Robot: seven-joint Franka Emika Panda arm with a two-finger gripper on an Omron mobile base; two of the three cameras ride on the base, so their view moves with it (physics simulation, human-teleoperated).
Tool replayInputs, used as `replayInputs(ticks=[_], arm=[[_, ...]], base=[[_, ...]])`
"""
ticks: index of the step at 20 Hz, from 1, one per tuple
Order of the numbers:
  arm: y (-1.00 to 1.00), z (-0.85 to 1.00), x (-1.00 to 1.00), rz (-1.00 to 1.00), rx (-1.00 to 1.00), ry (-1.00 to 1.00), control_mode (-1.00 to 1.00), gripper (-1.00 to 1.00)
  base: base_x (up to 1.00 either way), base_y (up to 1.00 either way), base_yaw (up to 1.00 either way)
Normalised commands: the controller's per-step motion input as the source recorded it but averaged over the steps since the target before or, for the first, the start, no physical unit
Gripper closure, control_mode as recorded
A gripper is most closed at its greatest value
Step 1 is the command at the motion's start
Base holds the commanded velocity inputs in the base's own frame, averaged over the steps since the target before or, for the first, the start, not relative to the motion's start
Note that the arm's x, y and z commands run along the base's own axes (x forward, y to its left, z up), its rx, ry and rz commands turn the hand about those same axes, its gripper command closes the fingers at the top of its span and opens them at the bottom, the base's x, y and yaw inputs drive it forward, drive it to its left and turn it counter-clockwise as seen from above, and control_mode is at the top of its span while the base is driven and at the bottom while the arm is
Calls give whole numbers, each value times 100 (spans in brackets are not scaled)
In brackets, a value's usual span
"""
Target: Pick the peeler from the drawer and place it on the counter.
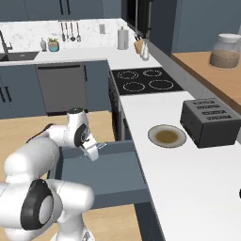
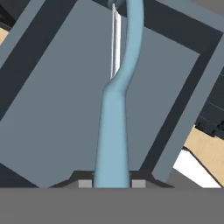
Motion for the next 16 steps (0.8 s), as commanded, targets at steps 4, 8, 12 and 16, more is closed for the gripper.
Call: replayInputs(ticks=[4,8,12,16], arm=[[-86,100,0,-4,0,0,-100,100],[-100,96,17,-25,0,4,-100,100],[-100,70,28,-39,0,12,-100,100],[-100,17,9,-46,2,12,-100,100]], base=[[0,0,0],[0,0,0],[0,0,0],[0,0,0]])
